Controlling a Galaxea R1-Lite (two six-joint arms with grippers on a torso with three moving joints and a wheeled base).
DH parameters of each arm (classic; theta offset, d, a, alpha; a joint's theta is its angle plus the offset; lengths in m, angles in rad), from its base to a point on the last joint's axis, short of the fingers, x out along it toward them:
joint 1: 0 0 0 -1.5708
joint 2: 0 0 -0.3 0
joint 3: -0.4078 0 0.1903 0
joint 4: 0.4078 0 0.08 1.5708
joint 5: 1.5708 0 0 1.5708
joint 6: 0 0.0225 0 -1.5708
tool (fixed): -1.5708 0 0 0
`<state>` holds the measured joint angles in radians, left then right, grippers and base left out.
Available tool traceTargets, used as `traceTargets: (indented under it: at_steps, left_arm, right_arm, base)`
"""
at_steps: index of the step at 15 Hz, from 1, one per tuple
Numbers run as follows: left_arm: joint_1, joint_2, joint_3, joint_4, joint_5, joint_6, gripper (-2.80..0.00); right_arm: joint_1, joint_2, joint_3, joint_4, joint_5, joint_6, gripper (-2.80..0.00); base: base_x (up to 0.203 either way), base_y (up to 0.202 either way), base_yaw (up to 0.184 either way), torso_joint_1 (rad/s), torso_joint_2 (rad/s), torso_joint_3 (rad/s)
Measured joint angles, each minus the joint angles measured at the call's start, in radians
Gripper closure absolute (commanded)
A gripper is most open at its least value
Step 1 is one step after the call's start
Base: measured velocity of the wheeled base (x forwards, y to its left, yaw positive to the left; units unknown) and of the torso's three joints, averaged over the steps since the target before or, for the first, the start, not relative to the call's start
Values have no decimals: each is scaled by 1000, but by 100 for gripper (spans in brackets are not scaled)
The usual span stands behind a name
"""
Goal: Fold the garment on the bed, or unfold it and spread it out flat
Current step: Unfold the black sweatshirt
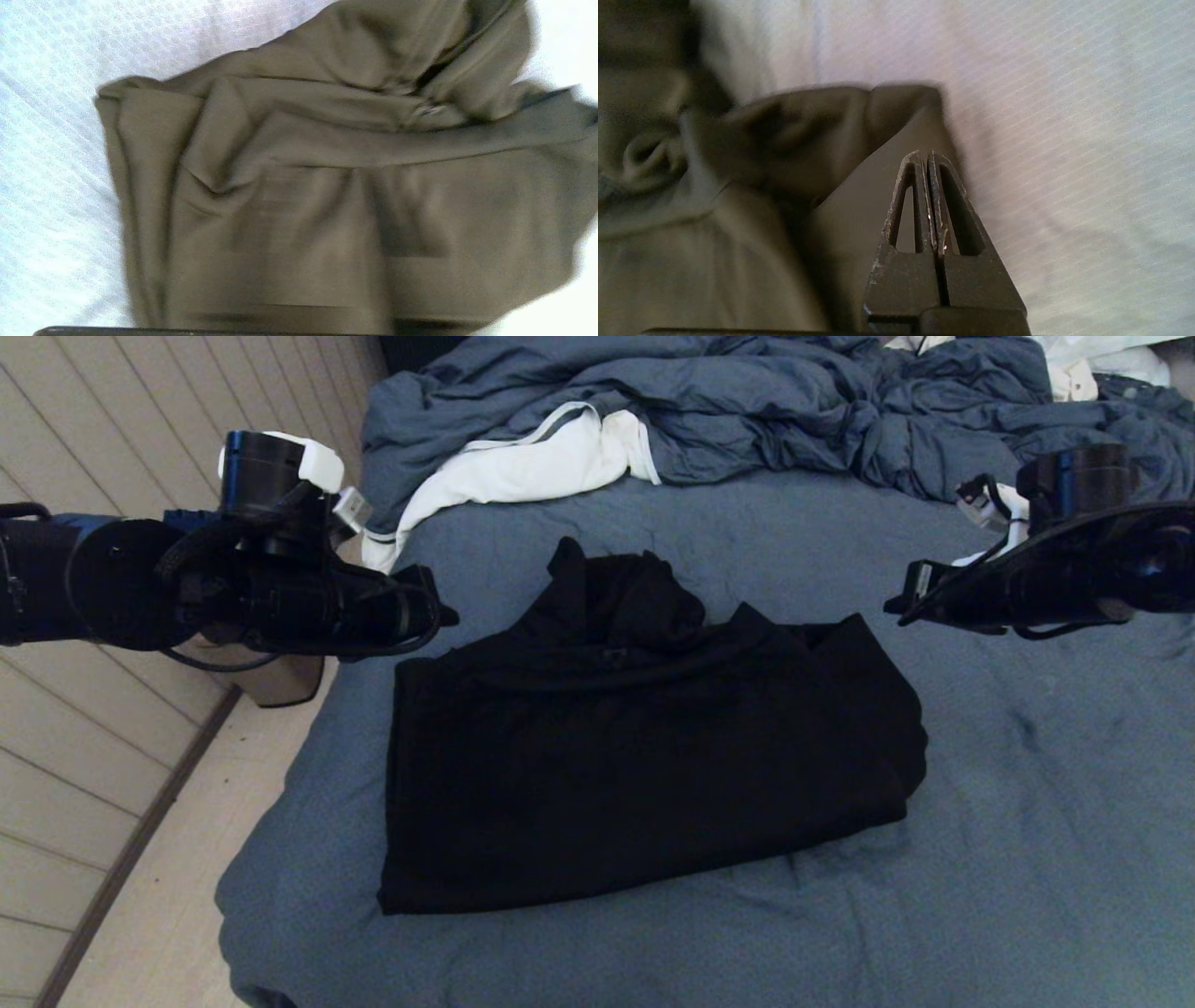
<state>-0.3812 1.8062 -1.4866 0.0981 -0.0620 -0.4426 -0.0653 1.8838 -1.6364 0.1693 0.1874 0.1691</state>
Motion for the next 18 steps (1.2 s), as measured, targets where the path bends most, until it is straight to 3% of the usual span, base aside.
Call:
traceTargets:
  at_steps: [2,8,9,10,18]
  left_arm:
    - [1,25,3,-2,18,52,0]
    - [51,132,-63,-12,62,63,0]
    - [61,135,-67,-12,62,63,-262]
    - [66,137,-71,-10,62,62,-280]
    - [71,142,-83,-6,55,63,-280]
  right_arm:
    - [33,-1,21,-3,0,-1,0]
    - [107,23,39,-26,0,0,0]
    - [119,26,38,-28,-1,0,0]
    - [134,34,33,-28,-2,-2,0]
    - [183,71,-24,-24,9,-28,0]
  base:
    - [0,0,0,0,0,0]
    - [0,0,0,0,0,0]
    - [0,0,0,0,0,0]
    - [0,0,0,0,0,0]
    - [0,0,0,0,0,0]
